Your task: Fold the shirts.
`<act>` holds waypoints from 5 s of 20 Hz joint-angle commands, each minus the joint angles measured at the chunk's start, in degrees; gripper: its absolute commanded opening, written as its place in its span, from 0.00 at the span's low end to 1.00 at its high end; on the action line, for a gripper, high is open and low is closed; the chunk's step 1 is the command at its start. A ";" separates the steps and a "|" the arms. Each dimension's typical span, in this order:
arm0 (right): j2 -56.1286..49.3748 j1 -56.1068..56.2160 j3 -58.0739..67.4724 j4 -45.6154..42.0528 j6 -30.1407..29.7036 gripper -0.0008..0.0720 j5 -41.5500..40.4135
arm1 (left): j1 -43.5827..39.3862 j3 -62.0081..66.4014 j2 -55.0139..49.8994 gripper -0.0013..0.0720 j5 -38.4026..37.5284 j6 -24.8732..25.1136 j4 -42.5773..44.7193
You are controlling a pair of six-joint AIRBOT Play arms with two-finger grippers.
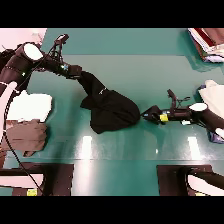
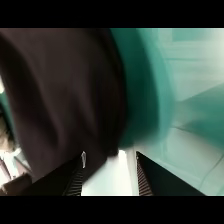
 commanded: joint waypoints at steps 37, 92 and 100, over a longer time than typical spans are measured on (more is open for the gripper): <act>17.16 -11.02 61.13 -25.44 11.19 0.03 20.72 | 0.04 19.45 32.61 0.05 -6.82 -2.21 5.05; 14.12 -36.76 8.94 -38.40 9.49 0.50 22.03 | 0.04 -34.25 18.14 0.05 10.82 -13.05 2.78; 6.60 -45.75 -2.73 -25.66 5.88 0.52 10.16 | 0.04 -34.27 20.09 0.05 9.49 -13.07 2.69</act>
